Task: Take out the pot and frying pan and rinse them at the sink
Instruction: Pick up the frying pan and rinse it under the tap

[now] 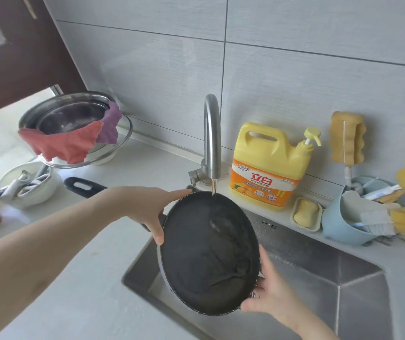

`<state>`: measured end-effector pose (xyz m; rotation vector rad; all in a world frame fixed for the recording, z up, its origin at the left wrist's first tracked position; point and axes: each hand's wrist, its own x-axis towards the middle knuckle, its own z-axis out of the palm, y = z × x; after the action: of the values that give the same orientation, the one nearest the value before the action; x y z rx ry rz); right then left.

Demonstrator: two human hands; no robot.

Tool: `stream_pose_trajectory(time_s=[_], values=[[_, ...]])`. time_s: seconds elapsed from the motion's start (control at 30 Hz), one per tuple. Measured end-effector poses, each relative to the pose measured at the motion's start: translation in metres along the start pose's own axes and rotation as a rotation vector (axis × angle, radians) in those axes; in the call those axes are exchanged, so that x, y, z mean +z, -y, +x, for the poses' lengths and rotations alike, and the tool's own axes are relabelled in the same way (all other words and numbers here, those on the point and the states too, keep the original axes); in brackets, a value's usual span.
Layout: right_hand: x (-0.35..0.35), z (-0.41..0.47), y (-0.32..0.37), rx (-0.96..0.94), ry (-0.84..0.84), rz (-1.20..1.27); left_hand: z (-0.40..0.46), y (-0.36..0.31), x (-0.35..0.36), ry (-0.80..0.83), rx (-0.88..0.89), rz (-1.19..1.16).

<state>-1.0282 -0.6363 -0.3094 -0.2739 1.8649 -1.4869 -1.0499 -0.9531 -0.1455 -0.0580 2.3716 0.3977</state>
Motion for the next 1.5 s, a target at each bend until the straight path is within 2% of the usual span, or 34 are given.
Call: stream_pose_trajectory(time_s=[0.1, 0.17, 0.3, 0.37, 0.5, 0.57, 0.67, 0.73, 0.8, 0.93, 1.1, 1.17, 1.33, 1.5], values=[[0.000, 0.004, 0.000, 0.002, -0.085, -0.041, -0.004, -0.003, 0.001, -0.149, 0.054, 0.208], [-0.012, 0.005, 0.011, -0.036, -0.104, -0.118, -0.004, -0.002, 0.005, -0.234, 0.096, 0.196], [-0.055, -0.002, 0.057, -0.139, -0.093, -0.335, 0.007, 0.010, 0.031, -0.310, 0.106, -0.044], [-0.078, -0.006, 0.085, -0.118, -0.054, -0.463, 0.017, 0.017, 0.046, -0.316, 0.158, -0.247], [-0.112, -0.013, 0.129, 0.004, 0.040, -0.634, 0.032, 0.019, 0.067, -0.163, 0.282, -0.560], [-0.120, -0.017, 0.139, 0.026, 0.073, -0.589, 0.033, 0.020, 0.069, -0.061, 0.310, -0.609], [-0.120, -0.022, 0.136, 0.001, 0.137, -0.424, 0.028, 0.022, 0.057, 0.094, 0.350, -0.564], [-0.113, -0.022, 0.120, -0.008, 0.195, -0.323, 0.022, 0.023, 0.042, 0.177, 0.366, -0.530], [-0.100, -0.019, 0.096, -0.014, 0.201, -0.278, 0.015, 0.025, 0.025, 0.211, 0.309, -0.460], [-0.058, -0.010, 0.050, -0.030, 0.091, -0.185, 0.009, 0.026, -0.003, 0.152, 0.125, -0.338], [-0.020, 0.002, 0.028, -0.041, -0.056, -0.106, 0.009, 0.019, -0.013, -0.061, 0.098, 0.017], [-0.023, 0.006, 0.027, -0.046, -0.101, -0.145, 0.012, 0.016, -0.006, -0.145, 0.093, 0.055], [-0.061, -0.005, 0.053, -0.123, -0.101, -0.334, 0.026, 0.010, 0.034, -0.210, 0.164, -0.145], [-0.095, -0.033, 0.097, -0.056, 0.025, -0.470, 0.045, 0.005, 0.068, -0.043, 0.218, -0.441]])
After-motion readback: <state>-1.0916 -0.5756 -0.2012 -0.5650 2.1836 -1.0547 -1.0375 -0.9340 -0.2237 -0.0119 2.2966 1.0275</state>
